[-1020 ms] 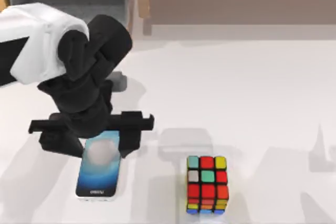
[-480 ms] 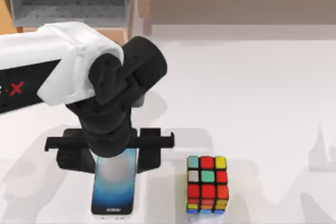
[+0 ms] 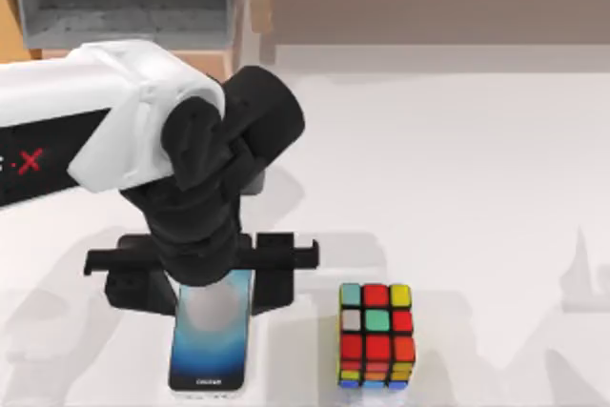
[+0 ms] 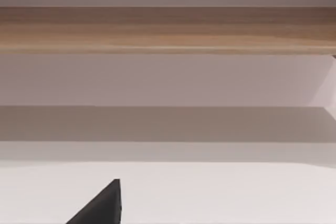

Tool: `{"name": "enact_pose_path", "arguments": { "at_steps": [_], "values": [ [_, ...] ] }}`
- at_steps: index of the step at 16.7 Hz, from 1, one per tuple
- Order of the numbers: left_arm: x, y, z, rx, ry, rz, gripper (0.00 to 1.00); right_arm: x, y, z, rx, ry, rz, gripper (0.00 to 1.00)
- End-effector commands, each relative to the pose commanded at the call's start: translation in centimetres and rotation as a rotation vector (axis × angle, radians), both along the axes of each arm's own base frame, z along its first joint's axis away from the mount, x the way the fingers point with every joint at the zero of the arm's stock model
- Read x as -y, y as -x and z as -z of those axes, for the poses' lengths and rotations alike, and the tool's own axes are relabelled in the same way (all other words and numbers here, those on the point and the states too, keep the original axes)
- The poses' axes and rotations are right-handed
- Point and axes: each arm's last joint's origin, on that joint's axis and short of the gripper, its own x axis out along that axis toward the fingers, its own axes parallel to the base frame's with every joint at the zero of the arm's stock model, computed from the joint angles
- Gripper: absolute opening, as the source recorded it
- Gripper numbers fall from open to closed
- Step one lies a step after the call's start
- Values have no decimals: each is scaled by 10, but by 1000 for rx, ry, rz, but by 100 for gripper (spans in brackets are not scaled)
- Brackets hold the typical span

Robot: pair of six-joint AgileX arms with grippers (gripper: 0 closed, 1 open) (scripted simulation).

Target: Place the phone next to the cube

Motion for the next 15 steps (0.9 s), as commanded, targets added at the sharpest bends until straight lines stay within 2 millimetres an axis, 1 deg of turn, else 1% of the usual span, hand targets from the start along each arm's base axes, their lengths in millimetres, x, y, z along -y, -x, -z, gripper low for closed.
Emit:
{"name": "enact_pose_path", "arguments": {
  "at_steps": [9, 15],
  "values": [
    [12, 1, 0, -11, 127, 31, 0, 0, 0, 0, 0, 0, 0, 100],
    [14, -1, 9, 1, 158, 31, 0, 0, 0, 0, 0, 0, 0, 100]
  ]
}}
